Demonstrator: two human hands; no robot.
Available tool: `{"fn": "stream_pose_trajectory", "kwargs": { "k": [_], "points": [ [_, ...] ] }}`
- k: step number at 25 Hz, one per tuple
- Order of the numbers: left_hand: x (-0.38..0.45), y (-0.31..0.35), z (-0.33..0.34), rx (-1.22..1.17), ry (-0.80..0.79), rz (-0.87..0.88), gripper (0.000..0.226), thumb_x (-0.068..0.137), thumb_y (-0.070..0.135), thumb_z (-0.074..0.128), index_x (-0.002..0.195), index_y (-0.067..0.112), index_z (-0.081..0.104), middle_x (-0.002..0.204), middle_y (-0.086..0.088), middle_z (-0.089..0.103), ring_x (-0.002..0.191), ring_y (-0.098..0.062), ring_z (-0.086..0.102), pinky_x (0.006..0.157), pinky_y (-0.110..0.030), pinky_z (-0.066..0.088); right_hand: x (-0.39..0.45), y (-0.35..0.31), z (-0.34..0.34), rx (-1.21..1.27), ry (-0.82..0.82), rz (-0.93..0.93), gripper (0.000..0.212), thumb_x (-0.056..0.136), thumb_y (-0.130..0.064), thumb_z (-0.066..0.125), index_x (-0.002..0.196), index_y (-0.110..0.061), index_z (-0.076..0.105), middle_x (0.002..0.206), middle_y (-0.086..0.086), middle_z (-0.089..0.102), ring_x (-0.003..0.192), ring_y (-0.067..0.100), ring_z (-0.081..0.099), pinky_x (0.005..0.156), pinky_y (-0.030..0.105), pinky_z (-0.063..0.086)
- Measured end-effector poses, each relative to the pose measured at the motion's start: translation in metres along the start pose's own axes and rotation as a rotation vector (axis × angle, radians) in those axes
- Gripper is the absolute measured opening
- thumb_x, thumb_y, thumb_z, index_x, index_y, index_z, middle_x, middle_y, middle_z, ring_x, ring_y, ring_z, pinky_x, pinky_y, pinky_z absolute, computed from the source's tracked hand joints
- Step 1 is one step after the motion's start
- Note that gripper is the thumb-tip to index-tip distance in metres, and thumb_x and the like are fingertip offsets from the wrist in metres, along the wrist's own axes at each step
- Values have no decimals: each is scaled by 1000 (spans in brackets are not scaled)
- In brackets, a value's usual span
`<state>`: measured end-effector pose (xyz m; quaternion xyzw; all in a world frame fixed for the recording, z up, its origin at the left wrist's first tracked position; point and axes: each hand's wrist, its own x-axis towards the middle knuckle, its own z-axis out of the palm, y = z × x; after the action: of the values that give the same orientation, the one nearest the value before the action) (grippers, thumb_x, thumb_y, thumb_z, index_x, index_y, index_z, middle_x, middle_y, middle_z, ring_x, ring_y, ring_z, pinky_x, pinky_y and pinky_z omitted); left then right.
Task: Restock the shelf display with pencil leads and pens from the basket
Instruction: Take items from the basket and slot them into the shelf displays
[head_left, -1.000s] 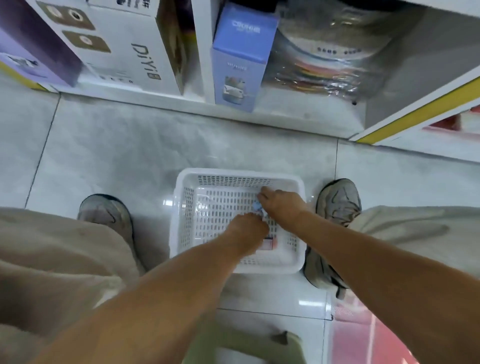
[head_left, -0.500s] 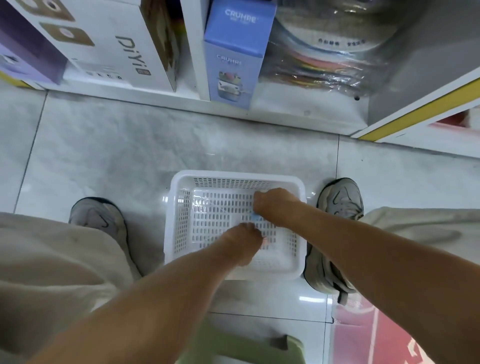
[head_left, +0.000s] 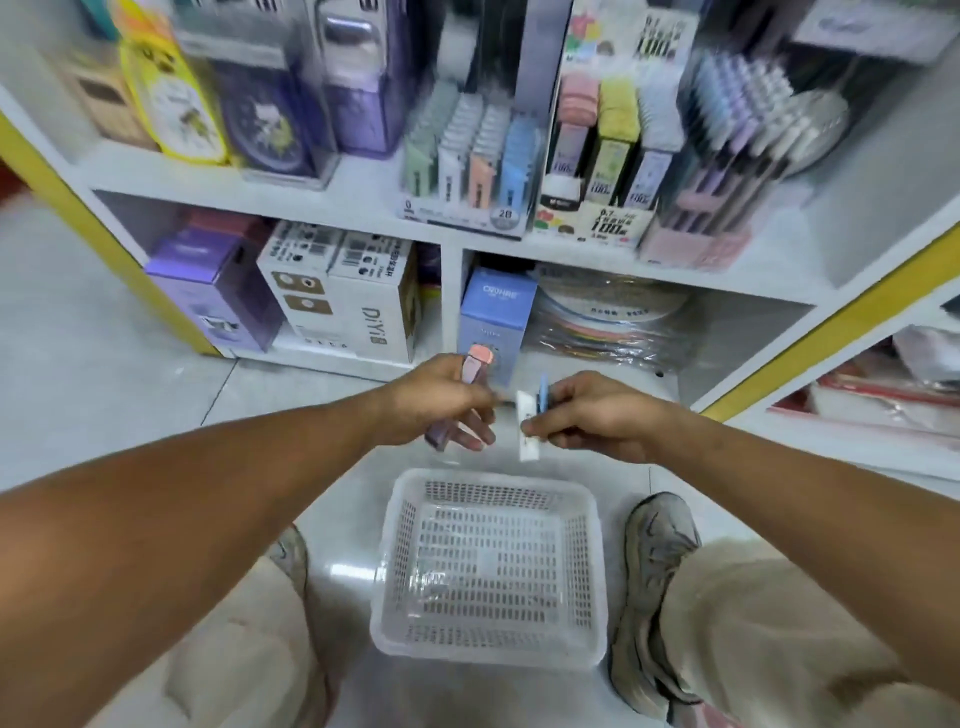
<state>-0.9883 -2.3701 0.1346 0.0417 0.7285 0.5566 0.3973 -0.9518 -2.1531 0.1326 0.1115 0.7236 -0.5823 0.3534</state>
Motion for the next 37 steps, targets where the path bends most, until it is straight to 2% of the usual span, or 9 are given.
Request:
{"fn": "stream_pose_trajectory", "kwargs": {
  "k": [4, 9, 13, 16, 19, 23, 28, 32, 37],
  "points": [
    [-36, 61, 8, -317, -132, 81, 26, 96, 15, 59, 115, -3, 63, 104, -27, 69, 97, -44, 69, 86, -56, 56, -44, -67, 9, 27, 35, -162, 7, 80, 1, 77, 84, -3, 72, 66, 12, 59, 53, 15, 51, 47, 18, 43],
    [-63, 104, 16, -447, -188, 123, 23, 89, 22, 69, 103, 4, 72, 90, -26, 68, 80, -36, 69, 74, -45, 58, -91, -125, 24, -243, 164, -363, 18, 80, 1, 79, 76, -2, 62, 58, 17, 63, 51, 23, 60, 48, 31, 51],
    [-69, 129, 8, -451, -87, 118, 19, 84, 22, 73, 101, 14, 73, 88, -18, 71, 66, -25, 66, 52, -27, 52, -107, -153, 27, -299, 249, -413, 22, 78, 11, 73, 98, 8, 64, 88, 31, 69, 66, 28, 64, 53, 30, 52],
    [-65, 137, -4, -346, 81, 136, 22, 82, 17, 77, 102, 14, 68, 79, -14, 69, 51, -20, 58, 48, -22, 43, -110, -178, 13, -379, 454, -447, 40, 83, 5, 68, 121, -5, 64, 108, 9, 71, 67, 13, 63, 47, 15, 44],
    [-53, 136, -3, -196, 202, 132, 21, 78, 11, 79, 83, 17, 60, 53, -3, 53, 41, -16, 44, 45, -19, 36, -105, -191, 5, -302, 514, -507, 17, 89, -16, 71, 105, -11, 72, 86, -1, 71, 54, 4, 57, 46, 18, 41],
    [-45, 142, 8, -208, 61, 228, 13, 80, 4, 75, 79, 16, 70, 49, 11, 58, 41, -2, 54, 40, -13, 39, -87, -186, 9, -426, 470, -464, 18, 82, -18, 81, 91, -6, 73, 69, -1, 67, 48, -3, 54, 46, 13, 40],
    [-42, 167, -19, -508, -130, 126, 26, 79, 35, 71, 96, 16, 65, 71, 0, 58, 57, -13, 49, 54, -25, 42, -94, -209, -30, -35, 591, -612, 11, 85, 0, 74, 93, -3, 68, 77, 15, 71, 55, 17, 61, 55, 32, 52],
    [-34, 173, -39, -568, 58, 83, 7, 88, 22, 49, 83, 17, 51, 64, 0, 43, 51, -14, 38, 52, -25, 37, -93, -216, -61, -436, 940, -773, 15, 92, -19, 71, 104, -24, 64, 87, 5, 70, 75, 23, 69, 72, 44, 60],
    [-28, 177, -48, -628, 108, 144, 12, 101, 16, 41, 101, 10, 51, 68, -5, 49, 54, -15, 44, 49, -27, 43, -68, -212, -63, -852, 967, -838, 11, 99, -28, 60, 109, -22, 61, 88, 1, 71, 76, 20, 65, 71, 40, 56]
  ]
}}
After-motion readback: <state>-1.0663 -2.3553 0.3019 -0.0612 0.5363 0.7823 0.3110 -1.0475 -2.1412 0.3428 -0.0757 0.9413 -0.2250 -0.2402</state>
